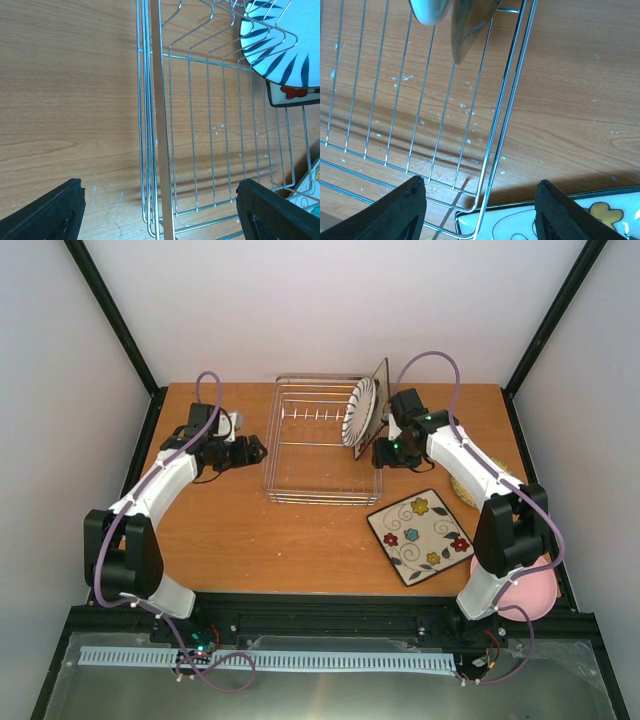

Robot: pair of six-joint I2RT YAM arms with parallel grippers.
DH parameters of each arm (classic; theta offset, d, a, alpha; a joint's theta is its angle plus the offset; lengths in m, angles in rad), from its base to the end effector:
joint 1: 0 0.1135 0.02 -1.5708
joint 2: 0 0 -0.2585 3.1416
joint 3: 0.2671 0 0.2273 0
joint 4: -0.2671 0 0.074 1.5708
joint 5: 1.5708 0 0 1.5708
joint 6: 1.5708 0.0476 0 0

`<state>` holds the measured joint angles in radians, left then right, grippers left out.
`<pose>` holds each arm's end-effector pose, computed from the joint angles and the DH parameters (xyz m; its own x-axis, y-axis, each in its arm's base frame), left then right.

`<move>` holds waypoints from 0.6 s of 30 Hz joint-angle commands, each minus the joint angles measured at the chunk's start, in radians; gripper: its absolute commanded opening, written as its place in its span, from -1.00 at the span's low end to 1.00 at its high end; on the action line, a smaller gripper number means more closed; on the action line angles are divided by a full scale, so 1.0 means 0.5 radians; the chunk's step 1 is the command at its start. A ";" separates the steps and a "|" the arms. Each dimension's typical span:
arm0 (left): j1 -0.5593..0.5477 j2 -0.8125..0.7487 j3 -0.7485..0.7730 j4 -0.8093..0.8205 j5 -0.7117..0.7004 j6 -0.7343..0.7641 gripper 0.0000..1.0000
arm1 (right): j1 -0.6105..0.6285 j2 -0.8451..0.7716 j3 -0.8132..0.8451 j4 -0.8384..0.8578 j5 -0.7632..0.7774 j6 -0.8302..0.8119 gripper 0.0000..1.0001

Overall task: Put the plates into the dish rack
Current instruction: Adjust the dish rack at the center of the board.

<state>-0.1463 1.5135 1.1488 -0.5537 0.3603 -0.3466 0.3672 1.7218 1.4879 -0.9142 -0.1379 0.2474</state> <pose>0.2977 -0.0608 0.2552 -0.8577 -0.1949 -0.4758 0.0604 0.8807 -0.4697 0.3110 0.1266 0.2661 -0.9252 -0.0960 -0.3670 -0.1873 0.9569 0.2220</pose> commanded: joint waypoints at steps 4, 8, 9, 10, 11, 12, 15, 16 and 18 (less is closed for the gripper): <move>-0.007 0.066 0.113 0.034 -0.033 0.057 0.67 | 0.016 0.061 -0.114 0.129 -0.005 0.043 0.04; -0.005 0.078 0.134 0.037 -0.030 0.061 0.68 | 0.019 0.089 -0.113 0.144 0.009 0.062 -0.22; -0.005 0.082 0.138 0.037 -0.027 0.061 0.68 | 0.023 0.092 -0.118 0.152 0.010 0.063 -0.22; -0.005 0.090 0.141 0.039 -0.022 0.063 0.68 | 0.026 0.098 -0.122 0.156 0.013 0.063 -0.23; -0.005 0.101 0.143 0.039 -0.022 0.061 0.68 | 0.026 0.107 -0.128 0.163 0.015 0.066 -0.24; -0.005 0.109 0.144 0.039 -0.019 0.059 0.68 | 0.026 0.115 -0.134 0.170 0.020 0.064 -0.25; -0.005 0.124 0.147 0.043 -0.015 0.063 0.68 | 0.030 0.124 -0.128 0.175 0.055 0.072 -0.47; -0.005 0.125 0.147 0.050 -0.015 0.062 0.68 | 0.028 0.122 -0.126 0.176 0.068 0.083 -0.54; -0.005 0.134 0.143 0.056 -0.020 0.066 0.68 | 0.029 0.125 -0.124 0.176 0.071 0.086 -0.62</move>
<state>-0.1463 1.5684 1.1831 -0.5461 0.3511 -0.3397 0.3733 1.7653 1.4319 -0.8658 -0.1303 0.2794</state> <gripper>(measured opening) 0.841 0.220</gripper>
